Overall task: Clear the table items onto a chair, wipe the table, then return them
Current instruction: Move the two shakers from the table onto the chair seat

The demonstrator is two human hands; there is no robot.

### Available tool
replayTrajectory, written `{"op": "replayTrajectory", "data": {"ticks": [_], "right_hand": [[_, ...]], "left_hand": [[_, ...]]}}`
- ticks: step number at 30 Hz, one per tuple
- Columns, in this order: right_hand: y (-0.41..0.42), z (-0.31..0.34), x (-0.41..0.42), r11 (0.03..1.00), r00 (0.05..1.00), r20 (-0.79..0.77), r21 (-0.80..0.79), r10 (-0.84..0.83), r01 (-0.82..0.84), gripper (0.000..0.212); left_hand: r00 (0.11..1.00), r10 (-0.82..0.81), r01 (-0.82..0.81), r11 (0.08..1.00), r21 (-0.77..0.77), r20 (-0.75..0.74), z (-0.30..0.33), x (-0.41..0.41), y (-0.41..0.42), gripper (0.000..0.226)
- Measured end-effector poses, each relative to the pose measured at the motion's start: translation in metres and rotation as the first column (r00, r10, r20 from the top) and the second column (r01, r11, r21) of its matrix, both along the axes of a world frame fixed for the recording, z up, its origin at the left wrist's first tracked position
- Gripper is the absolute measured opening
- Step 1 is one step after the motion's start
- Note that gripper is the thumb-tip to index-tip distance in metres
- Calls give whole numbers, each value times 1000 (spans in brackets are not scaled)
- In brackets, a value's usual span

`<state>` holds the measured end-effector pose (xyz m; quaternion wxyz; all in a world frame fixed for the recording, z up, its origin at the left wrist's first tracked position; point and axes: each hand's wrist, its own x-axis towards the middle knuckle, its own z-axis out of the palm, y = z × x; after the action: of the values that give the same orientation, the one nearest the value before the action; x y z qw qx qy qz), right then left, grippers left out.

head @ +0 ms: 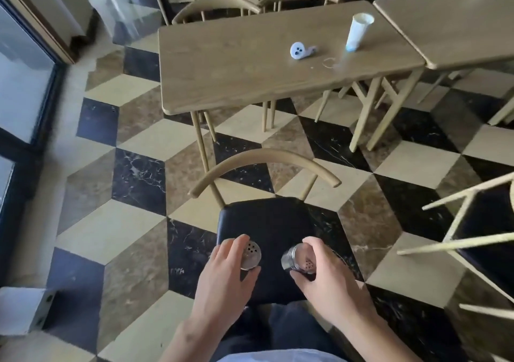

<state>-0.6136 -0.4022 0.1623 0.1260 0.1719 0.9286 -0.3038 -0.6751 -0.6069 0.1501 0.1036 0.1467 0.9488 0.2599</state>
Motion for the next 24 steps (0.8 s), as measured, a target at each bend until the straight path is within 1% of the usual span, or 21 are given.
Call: {"op": "replayTrajectory", "data": {"ticks": [2,4,8,10,12,14,20,24], "right_hand": [[2,-11,-5,1000,1000,-7,-19,19,-19,65],[4,-20,-10,998,999,2,-42,44,-43,68],[10,-47,-20,992,993,24,-48,118,-117,64],[10,-66,-23,985,983,63,-37,173,-171,61],[8,-90,-24,976,971,107,-55,215,-210,57],[6,-118,-28,971,960,150,-65,237,-230,56],[-8,-201,-42,969,936,254,-107,242,-221,58],[-10,-265,-60,974,931,292,-123,218,-190,56]], "left_hand": [[999,32,-32,999,21,12,-4,-2,5,57],[998,50,-52,998,28,43,-10,-1,10,57],[992,65,-68,997,22,106,-34,5,20,56],[988,74,-82,995,51,133,-53,12,23,54],[983,99,-113,990,83,155,-77,16,25,54],[976,128,-144,986,84,177,-105,19,26,56],[936,257,-280,958,66,241,-193,8,17,50],[904,268,-279,960,-14,332,-252,-20,11,43]]}}
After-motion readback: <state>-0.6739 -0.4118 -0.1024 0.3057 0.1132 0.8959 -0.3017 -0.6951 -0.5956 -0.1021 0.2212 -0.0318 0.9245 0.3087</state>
